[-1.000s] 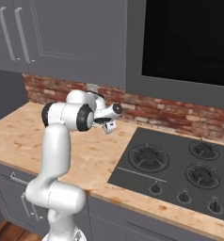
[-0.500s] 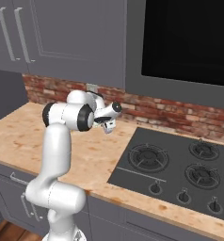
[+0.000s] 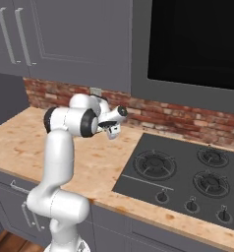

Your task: Pick up the bowls on the counter and stack them on top of one another in the open cabinet. Place the smaller bowl on top of the larger bowl.

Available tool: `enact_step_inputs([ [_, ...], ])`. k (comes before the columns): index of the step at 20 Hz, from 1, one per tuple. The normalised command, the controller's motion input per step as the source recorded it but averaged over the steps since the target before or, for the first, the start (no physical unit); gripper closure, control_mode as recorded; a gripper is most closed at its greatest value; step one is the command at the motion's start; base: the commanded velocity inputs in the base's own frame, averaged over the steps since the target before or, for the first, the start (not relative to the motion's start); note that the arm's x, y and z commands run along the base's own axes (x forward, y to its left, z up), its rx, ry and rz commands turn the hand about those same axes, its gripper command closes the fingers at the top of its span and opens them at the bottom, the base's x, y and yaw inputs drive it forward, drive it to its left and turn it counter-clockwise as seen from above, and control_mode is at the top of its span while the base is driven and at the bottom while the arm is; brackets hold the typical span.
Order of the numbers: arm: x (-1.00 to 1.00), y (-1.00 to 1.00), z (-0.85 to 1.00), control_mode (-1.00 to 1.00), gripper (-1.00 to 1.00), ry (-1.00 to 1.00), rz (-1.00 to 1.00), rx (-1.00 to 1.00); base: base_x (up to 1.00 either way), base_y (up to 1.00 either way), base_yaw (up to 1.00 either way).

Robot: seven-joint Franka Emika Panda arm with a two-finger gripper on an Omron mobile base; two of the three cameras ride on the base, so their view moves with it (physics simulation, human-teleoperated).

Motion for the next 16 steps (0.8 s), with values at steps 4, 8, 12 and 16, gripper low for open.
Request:
enact_step_inputs([
  [4, -0.58, 0.05, -0.08, -1.0, 1.0, -0.06, 0.02, 0.03, 0.0, 0.0, 0.0],
  [8, -0.62, 0.02, -0.24, -1.0, 1.0, -0.08, 0.01, 0.03, 0.0, 0.0, 0.0],
  [12, -0.61, 0.0, -0.01, -1.0, 1.0, -0.1, 0.0, 0.05, 0.0, 0.0, 0.0],
  [16, -0.61, -0.03, 0.18, -1.0, 1.0, -0.03, 0.0, 0.11, 0.0, 0.0, 0.0],
])
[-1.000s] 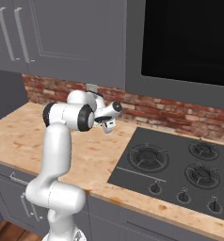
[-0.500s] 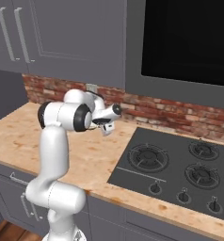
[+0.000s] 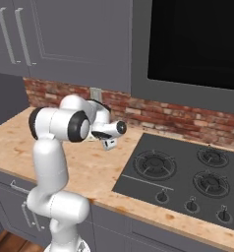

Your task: Pick up the bowls on the counter and stack them on top of one another in the open cabinet. Place the smaller bowl on top of the larger bowl.

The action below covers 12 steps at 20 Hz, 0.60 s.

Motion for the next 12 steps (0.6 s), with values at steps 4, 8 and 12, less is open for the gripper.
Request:
enact_step_inputs([
  [4, -0.62, -0.07, 0.17, -1.0, 1.0, 0.05, 0.0, 0.1, 0.0, 0.0, 0.0],
  [8, -0.62, -0.07, 0.19, -1.0, 1.0, 0.07, 0.0, 0.11, 0.0, 0.0, 0.0],
  [12, -0.62, -0.08, 0.18, -1.0, 1.0, 0.06, 0.0, 0.11, 0.0, 0.0, 0.0],
])
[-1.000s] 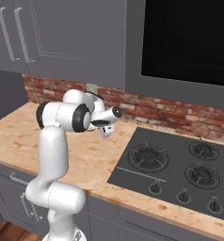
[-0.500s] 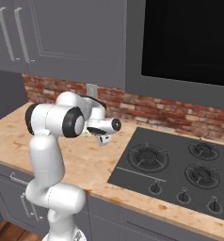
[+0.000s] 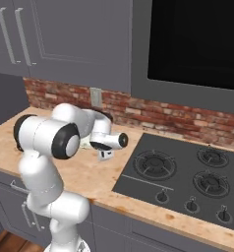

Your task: Pick up the bowls on the counter and stack them on top of one another in the open cabinet. Place the smaller bowl on top of the larger bowl.

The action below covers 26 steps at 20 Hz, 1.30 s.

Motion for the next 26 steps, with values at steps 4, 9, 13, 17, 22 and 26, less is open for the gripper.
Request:
enact_step_inputs([
  [4, -0.62, -0.06, 0.13, -1.0, 1.0, 0.03, 0.0, 0.08, 0.0, 0.0, 0.0],
  [9, -0.62, -0.05, 0.18, -1.0, 1.0, 0.04, 0.0, 0.08, 0.0, 0.0, 0.0],
  [13, -0.56, -0.04, 0.29, -1.0, 1.0, 0.07, 0.01, 0.08, 0.0, 0.0, 0.0],
  [17, -0.48, -0.05, 0.39, -1.0, 1.0, 0.06, 0.01, 0.08, 0.0, 0.0, 0.0],
  [22, -0.43, -0.05, 0.44, -1.0, 1.0, 0.04, 0.02, 0.07, 0.0, 0.0, 0.0],
  [26, -0.37, -0.01, 0.43, -1.0, 1.0, 0.02, 0.01, 0.05, 0.0, 0.0, 0.0],
])
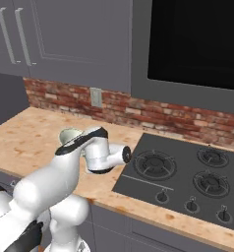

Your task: Pick up the bowls on the counter and stack them on top of one another in the open cabinet. Place the smaller bowl on top of the larger bowl.

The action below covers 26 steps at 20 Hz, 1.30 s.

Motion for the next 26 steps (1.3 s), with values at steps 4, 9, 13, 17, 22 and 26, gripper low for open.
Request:
enact_step_inputs([
  [4, -0.32, -0.01, 0.23, -1.0, 1.0, 0.01, 0.0, 0.03, 0.0, 0.0, 0.0],
  [9, -0.34, -0.02, 0.16, -1.0, 1.0, -0.01, 0.0, 0.01, 0.0, 0.0, 0.0],
  [13, -0.27, -0.05, 0.18, -1.0, 1.0, -0.02, 0.0, 0.0, 0.0, 0.0, 0.0],
  [17, -0.25, -0.01, 0.31, -1.0, 1.0, -0.01, 0.0, -0.05, 0.0, 0.0, 0.0],
  [22, -0.24, -0.06, 0.29, -1.0, 1.0, 0.0, 0.0, -0.07, 0.0, 0.0, 0.0],
  [26, -0.22, -0.09, 0.23, -1.0, 1.0, 0.04, 0.0, -0.05, 0.0, 0.0, 0.0],
])
